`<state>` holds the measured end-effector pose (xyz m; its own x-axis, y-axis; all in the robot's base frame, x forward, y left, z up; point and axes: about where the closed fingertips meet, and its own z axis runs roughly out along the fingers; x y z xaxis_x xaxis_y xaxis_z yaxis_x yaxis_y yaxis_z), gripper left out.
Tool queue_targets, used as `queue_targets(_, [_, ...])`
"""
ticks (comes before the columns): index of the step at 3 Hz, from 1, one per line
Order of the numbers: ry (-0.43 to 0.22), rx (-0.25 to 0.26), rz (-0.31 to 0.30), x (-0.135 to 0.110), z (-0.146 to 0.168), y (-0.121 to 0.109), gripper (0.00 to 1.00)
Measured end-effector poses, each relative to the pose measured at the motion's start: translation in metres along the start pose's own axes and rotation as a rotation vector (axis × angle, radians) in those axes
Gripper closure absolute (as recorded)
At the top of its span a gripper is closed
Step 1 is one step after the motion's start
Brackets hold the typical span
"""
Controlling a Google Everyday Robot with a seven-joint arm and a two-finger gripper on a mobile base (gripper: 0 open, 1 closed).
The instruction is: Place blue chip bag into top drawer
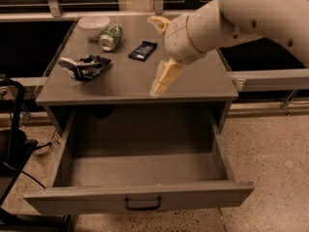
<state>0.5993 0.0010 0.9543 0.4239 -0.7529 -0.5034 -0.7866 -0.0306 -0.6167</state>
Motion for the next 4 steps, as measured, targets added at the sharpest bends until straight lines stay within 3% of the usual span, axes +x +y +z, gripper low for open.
queue_targets(1, [-0.030, 0.007, -0.007, 0.002, 0.019, -0.009, 0.00])
queue_targets(2, [-0.090, 0.004, -0.024, -0.006, 0.055, -0.024, 0.00])
queue_targets(4, [-0.171, -0.013, -0.043, -0.025, 0.098, -0.037, 0.00])
